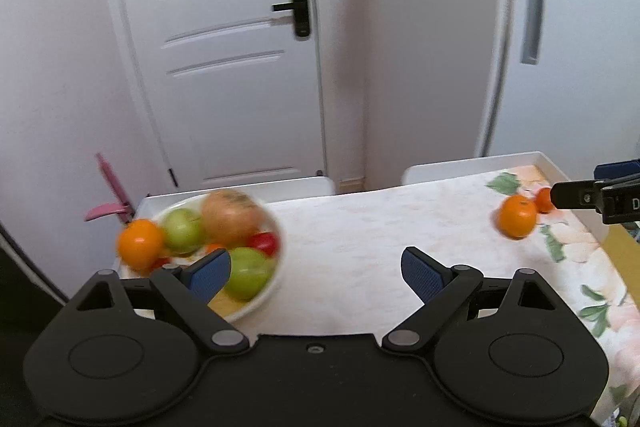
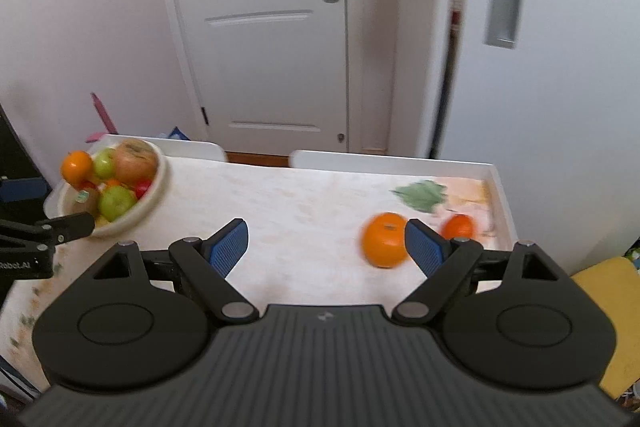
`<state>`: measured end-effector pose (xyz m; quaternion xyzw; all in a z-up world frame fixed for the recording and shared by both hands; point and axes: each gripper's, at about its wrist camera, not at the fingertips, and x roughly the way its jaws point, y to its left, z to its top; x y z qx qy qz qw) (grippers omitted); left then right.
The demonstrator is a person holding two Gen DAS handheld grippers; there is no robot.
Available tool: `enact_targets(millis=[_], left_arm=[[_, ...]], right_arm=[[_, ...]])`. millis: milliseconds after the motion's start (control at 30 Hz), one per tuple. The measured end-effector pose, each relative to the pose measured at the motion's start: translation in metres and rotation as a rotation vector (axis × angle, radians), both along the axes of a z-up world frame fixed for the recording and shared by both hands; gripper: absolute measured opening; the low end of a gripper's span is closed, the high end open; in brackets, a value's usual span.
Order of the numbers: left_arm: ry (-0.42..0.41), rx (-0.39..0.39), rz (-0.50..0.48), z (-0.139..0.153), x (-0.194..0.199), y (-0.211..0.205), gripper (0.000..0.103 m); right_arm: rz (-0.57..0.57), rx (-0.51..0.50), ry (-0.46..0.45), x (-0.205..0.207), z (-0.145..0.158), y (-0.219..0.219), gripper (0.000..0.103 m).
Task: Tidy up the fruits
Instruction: 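Move both tools back toward the remaining orange and tangerine, then grasp the large orange with the left tool while the right tool grasps the tangerine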
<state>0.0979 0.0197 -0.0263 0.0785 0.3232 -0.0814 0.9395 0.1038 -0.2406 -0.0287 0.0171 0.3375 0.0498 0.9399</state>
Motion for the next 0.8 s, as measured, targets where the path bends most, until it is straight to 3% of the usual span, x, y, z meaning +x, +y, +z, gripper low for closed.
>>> enact_targets(millis=[400, 800], left_arm=[[0.022, 0.026, -0.143, -0.035, 0.026, -0.107, 0.095], [0.071, 0.077, -0.324, -0.090, 0.071, -0.192, 0.094]], right_arm=[[0.095, -0.123, -0.007, 0.018, -0.047, -0.106, 0.099], [0.272, -0.203, -0.022, 0.059, -0.096, -0.141, 0.097]])
